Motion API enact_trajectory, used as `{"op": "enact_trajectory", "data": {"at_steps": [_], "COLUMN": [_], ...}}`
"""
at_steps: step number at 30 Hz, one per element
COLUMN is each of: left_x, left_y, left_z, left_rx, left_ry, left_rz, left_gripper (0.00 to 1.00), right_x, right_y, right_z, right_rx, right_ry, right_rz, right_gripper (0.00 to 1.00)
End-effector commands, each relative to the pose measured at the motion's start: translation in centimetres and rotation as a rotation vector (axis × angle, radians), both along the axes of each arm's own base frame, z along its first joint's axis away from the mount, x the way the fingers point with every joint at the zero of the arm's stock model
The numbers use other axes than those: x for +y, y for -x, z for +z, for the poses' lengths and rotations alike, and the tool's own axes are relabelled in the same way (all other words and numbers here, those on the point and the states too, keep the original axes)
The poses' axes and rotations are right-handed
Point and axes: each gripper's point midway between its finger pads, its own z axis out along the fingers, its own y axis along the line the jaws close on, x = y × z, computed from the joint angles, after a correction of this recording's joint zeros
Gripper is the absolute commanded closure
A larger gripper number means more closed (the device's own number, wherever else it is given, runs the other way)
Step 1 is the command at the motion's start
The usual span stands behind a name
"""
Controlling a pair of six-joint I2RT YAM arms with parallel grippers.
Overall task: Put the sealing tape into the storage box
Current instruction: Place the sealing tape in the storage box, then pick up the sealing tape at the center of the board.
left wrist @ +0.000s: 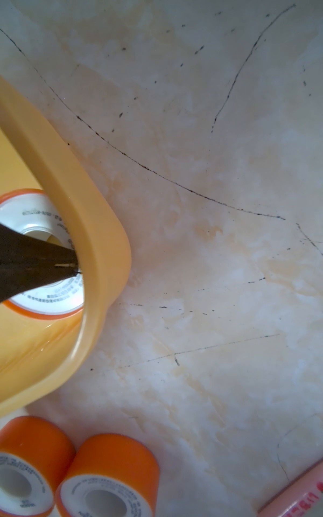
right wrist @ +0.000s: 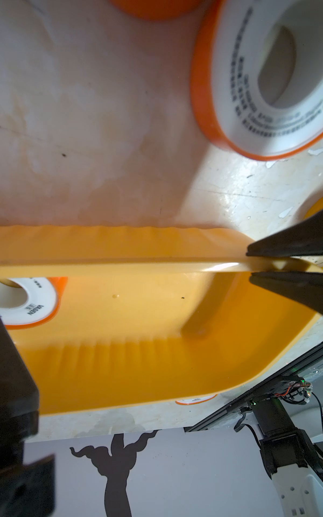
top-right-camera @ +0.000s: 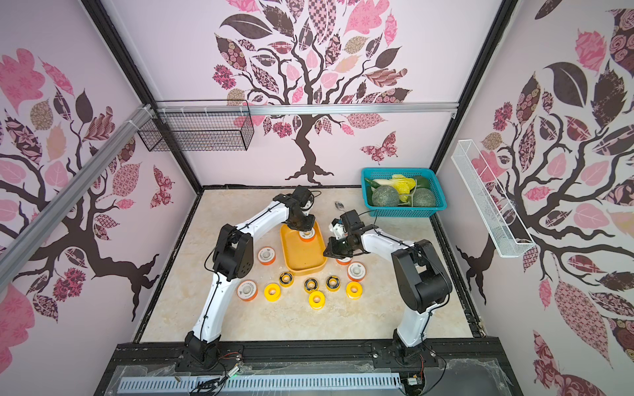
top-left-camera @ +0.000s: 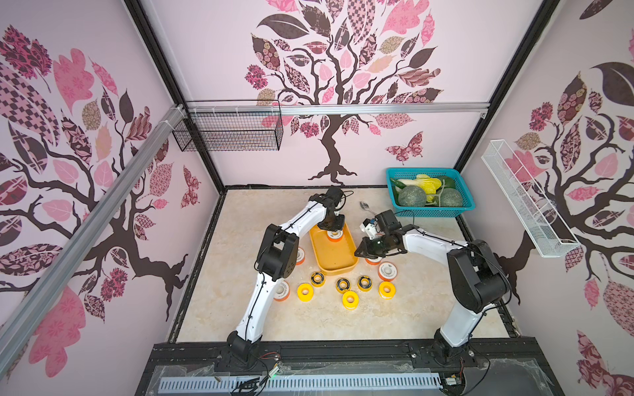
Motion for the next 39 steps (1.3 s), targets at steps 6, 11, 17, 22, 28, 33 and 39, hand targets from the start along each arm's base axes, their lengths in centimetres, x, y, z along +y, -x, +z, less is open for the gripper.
{"op": "enact_trajectory", "data": {"at_steps": [6, 11, 17, 22, 28, 33, 39], "left_x": [-0.2, -0.4, -0.4, 0.2, 3.1, 6.5, 11.5], "left_y": [-0.2, 0.0, 0.1, 0.8, 2.8, 4.8, 7.9], "left_z": [0.7, 2.9, 7.3, 11.0, 14.0, 16.8, 18.8], "left_rx": [-0.013, -0.037, -0.104, -0.164, -0.217, -0.276, -0.342], "left_ry": [0.003, 0.026, 0.069, 0.095, 0.135, 0.190, 0.163], "left_rz": [-0.004, -0.011, -0.017, -0.017, 0.033, 0.095, 0.157], "left_gripper": [0.85, 0.70, 0.62, 0.48, 0.29, 0.18, 0.09], "right_x": [0.1, -0.1, 0.0, -0.4, -2.0, -3.7, -5.8], "right_y": [1.0, 0.9, 0.4, -0.2, -0.6, -0.8, -1.4], "right_z": [-0.7, -0.3, 1.5, 4.0, 6.9, 8.2, 8.5], "right_rx": [0.044, 0.030, -0.005, -0.070, -0.171, -0.209, -0.223], "right_ry": [0.022, 0.027, 0.010, 0.015, 0.081, 0.122, 0.157], "right_rz": [0.014, 0.003, -0.010, -0.028, -0.058, -0.083, -0.118], "right_gripper": [0.85, 0.80, 0.71, 0.60, 0.49, 0.46, 0.43]}}
